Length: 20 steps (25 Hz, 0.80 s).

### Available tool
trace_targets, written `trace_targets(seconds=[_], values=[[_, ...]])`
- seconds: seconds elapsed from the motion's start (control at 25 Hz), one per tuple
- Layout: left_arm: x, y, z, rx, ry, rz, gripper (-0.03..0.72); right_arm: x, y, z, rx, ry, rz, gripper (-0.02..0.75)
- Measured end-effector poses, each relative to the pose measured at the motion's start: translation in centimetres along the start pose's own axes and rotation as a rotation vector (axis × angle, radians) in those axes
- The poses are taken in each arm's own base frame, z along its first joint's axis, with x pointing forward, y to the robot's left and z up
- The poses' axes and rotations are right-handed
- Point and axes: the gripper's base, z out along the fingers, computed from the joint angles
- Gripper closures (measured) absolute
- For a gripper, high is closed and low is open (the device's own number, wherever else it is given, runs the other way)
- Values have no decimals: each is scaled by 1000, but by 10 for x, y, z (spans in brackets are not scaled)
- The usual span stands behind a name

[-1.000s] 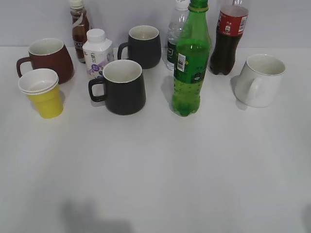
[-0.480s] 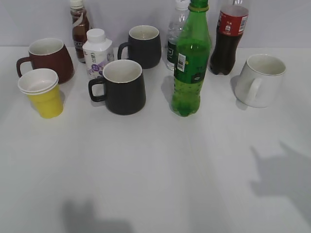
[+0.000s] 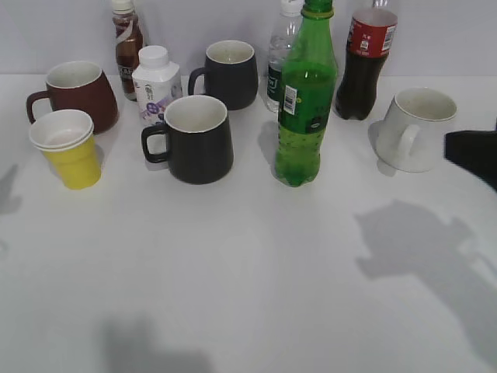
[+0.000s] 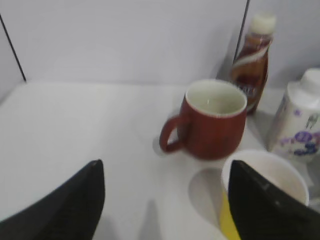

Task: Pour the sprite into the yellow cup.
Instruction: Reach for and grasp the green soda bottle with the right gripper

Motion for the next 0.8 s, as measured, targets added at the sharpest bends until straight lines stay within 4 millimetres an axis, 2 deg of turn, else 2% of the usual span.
trace_targets(seconds=[0.04, 0.24, 0.48, 0.8], values=[[5, 0, 2, -3, 25, -14, 97, 4, -1, 11, 1, 35, 4, 248], [34, -8, 0, 34, 119, -50, 97, 9, 4, 38, 2, 69, -14, 248], [78, -21, -11, 110, 148, 3, 97, 15, 4, 62, 34, 88, -1, 248], [84, -27, 10, 150, -13, 116, 74, 0, 3, 80, 57, 58, 94, 248]])
